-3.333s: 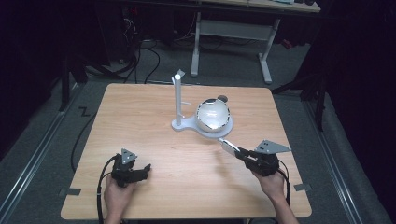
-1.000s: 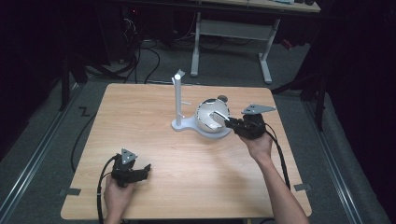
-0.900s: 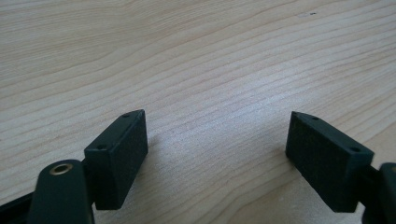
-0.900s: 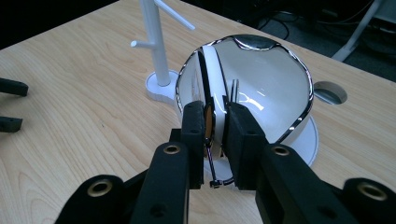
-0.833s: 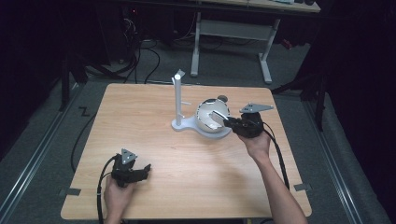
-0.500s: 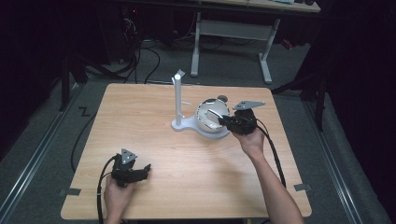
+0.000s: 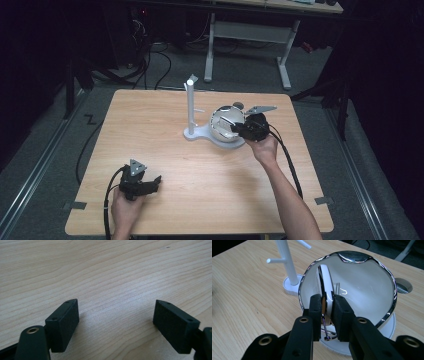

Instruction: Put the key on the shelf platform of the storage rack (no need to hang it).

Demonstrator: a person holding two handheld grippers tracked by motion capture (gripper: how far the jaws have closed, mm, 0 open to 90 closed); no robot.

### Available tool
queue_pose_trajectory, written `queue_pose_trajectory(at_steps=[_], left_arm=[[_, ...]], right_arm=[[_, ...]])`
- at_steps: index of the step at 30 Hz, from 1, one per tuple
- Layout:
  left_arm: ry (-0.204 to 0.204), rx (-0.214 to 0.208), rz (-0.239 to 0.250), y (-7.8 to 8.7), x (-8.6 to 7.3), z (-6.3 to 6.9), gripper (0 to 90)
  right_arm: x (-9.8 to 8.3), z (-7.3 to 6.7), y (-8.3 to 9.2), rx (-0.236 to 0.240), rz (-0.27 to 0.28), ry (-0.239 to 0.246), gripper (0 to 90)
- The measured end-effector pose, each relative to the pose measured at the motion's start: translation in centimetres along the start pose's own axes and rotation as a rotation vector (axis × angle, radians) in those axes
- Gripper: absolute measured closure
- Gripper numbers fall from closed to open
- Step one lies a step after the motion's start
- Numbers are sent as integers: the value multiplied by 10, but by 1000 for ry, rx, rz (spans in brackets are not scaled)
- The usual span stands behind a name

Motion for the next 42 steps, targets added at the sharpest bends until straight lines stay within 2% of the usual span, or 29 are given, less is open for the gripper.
queue_pose_trajectory(at_steps=[3, 11, 18, 27, 33, 42], left_arm=[[0, 0, 0, 0, 0, 0, 212], [-1, 0, 0, 0, 0, 0, 212], [0, 1, 1, 0, 0, 0, 214], [9, 6, -1, 0, 0, 1, 214], [10, 6, -1, 0, 0, 1, 214], [12, 7, -2, 0, 0, 1, 214]], right_arm=[[1, 2, -1, 4, -7, -4, 782], [-1, 9, -12, -20, -41, -28, 782], [-3, 13, -18, -24, -44, -29, 781], [-5, 21, -19, -32, -48, -29, 764], [-7, 23, -13, -61, -37, -41, 736], [-6, 15, 6, -58, 4, -27, 712]])
Point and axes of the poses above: each handheld gripper's, and its own axes: y roughly backward along the jaws, x roughly out of its top, z roughly to its right, the point moved 1 cm from there along -y, roughly forward along the jaws, and after that the axes turned 7 degrees about x, right-handed, at the moved point
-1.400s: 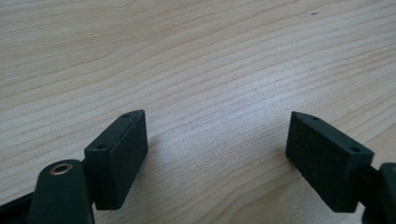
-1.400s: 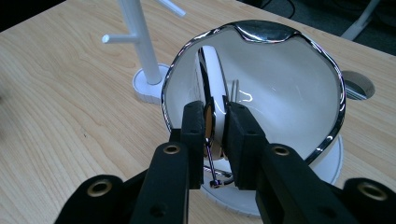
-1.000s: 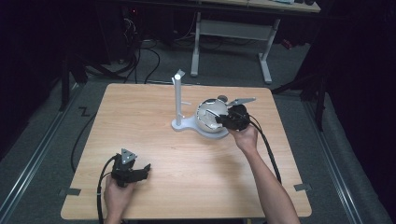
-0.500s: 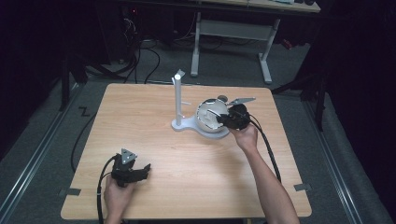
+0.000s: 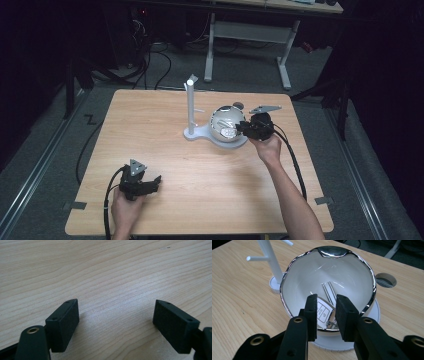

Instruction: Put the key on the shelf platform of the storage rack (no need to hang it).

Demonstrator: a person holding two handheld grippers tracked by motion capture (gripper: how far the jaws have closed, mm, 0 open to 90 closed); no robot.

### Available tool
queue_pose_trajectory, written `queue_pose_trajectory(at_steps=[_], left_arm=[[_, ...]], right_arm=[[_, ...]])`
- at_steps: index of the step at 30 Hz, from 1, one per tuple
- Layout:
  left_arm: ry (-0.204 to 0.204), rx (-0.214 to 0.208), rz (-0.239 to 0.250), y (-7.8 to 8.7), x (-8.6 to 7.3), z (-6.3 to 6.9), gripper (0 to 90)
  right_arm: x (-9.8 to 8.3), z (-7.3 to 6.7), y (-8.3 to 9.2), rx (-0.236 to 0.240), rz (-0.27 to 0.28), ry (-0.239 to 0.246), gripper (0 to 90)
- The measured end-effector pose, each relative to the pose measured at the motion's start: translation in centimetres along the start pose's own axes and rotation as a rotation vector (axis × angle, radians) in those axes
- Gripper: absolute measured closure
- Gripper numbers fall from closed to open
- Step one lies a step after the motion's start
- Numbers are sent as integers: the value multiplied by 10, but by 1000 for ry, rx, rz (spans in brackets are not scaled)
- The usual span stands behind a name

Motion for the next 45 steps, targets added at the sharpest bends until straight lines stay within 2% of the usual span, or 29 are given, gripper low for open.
queue_pose_trajectory(at_steps=[4, 7, 10, 11, 14, 15, 19, 23, 26, 30, 34, 39, 45], left_arm=[[-2, -1, 0, 0, 0, 0, 214], [-3, -1, 0, 0, 0, 0, 214], [-11, -6, 3, 0, 0, -1, 214], [-2, -1, 0, 0, 0, 0, 214], [-10, -5, 3, 0, 0, -1, 214], [-1, 0, 0, 0, 0, 0, 214], [-1, 0, 0, 0, 0, 0, 214], [-1, 0, 0, 0, 0, 0, 213], [-8, -4, 3, 0, 0, 0, 213], [-10, -5, 3, 0, 0, -1, 213], [1, 1, 0, 0, 0, 0, 211], [1, 2, -1, 0, 0, 0, 210], [-1, 0, -1, 0, 0, 0, 209]], right_arm=[[-6, 3, 9, 0, 38, -38, 655], [-12, 9, 14, -3, 33, -72, 618], [-16, 11, 20, -1, 64, -83, 609], [-18, 12, 23, -7, 72, -90, 605], [-23, 15, 25, -13, 68, -101, 599], [-24, 16, 26, -15, 69, -102, 596], [-24, 16, 33, 7, 81, -116, 570], [-24, 14, 40, -3, 70, -103, 552], [-25, 15, 49, -11, 70, -113, 545], [-29, 14, 62, -30, 92, -96, 553], [-36, 20, 70, -51, 73, -122, 555], [-40, 17, 83, -61, 118, -92, 569], [-51, 17, 88, -64, 116, -96, 570]])
Point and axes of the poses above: each handheld gripper's, and its own axes: y roughly backward along the jaws, x roughly out of its top, z roughly to its right, the point moved 1 cm from there along -y, roughly forward along the jaws, and after that the axes turned 7 degrees about x, right-handed, at the moved point
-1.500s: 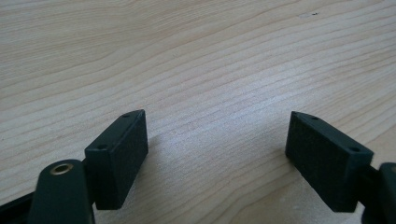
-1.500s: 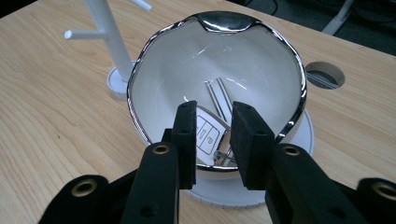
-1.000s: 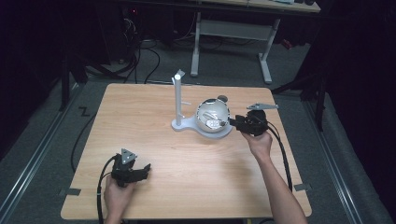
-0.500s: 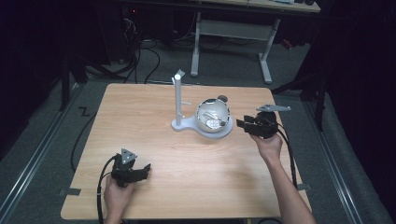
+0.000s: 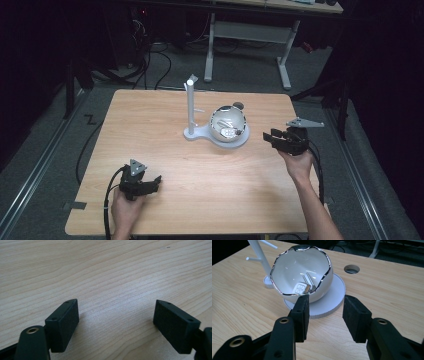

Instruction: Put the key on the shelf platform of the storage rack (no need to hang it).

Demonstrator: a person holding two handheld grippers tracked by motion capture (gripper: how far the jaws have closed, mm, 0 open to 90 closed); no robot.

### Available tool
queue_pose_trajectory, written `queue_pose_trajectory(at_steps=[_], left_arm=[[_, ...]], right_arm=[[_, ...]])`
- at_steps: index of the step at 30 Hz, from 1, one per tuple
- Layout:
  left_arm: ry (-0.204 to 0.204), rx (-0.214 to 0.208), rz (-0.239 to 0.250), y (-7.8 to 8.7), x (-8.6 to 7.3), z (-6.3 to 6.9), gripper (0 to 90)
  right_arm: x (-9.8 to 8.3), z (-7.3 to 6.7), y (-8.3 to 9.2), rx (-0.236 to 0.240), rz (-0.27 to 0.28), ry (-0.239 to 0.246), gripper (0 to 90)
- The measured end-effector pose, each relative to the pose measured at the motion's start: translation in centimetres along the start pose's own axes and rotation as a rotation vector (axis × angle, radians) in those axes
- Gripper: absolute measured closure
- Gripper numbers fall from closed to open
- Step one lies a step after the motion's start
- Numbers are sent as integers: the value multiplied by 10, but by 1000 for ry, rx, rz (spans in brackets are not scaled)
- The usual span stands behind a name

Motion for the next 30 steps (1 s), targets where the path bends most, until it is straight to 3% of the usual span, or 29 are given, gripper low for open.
queue_pose_trajectory(at_steps=[8, 15, 30], left_arm=[[1, 0, 0, 0, 0, 0, 210], [2, 1, 0, 0, 0, 0, 210], [1, 1, -1, 0, 0, 0, 207]], right_arm=[[-19, 4, 12, 5, 3, -40, 566], [-33, 2, 22, -19, -5, -33, 558], [-64, 0, 37, -1, 15, -79, 555]])
Point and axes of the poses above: each handheld gripper's, and its own axes: y roughly backward along the jaws, x roughly out of its top, z roughly to its right, the point moved 1 cm from there along -y, roughly forward along the jaws, and after that the axes turned 7 degrees about x, right-handed, at the moved point
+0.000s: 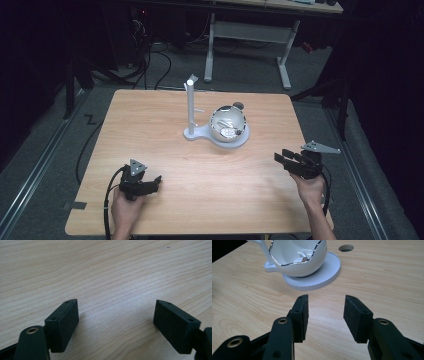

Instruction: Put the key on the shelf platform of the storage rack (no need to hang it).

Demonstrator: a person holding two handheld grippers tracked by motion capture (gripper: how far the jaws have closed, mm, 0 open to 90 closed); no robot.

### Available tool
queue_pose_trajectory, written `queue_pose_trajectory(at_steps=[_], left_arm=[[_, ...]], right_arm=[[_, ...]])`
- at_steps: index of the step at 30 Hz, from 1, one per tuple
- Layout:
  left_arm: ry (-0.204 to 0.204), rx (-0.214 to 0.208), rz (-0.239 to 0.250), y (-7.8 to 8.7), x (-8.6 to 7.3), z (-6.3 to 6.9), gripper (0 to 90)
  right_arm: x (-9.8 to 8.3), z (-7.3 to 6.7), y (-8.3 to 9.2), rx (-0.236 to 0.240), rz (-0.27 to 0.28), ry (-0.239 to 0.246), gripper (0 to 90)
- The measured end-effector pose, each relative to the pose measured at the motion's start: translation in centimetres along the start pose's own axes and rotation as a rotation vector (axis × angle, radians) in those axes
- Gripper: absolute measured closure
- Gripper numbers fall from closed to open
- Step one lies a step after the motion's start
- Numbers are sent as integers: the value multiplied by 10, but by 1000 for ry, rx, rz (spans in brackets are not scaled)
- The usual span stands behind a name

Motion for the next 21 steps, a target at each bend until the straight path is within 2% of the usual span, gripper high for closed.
queue_pose_trajectory(at_steps=[9, 21], left_arm=[[0, 0, 0, 0, 0, 0, 207], [2, 1, 0, 0, 0, 0, 207]], right_arm=[[-7, -6, 5, 19, 13, 0, 555], [-14, -19, 1, 48, 16, 20, 549]])
Point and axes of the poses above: each handheld gripper's, and its own axes: y roughly backward along the jaws, x roughly out of its top, z roughly to its right, the point moved 1 cm from there along -y, roughly forward along the jaws, and after that the axes turned 7 degrees about x, right-handed, at the moved point
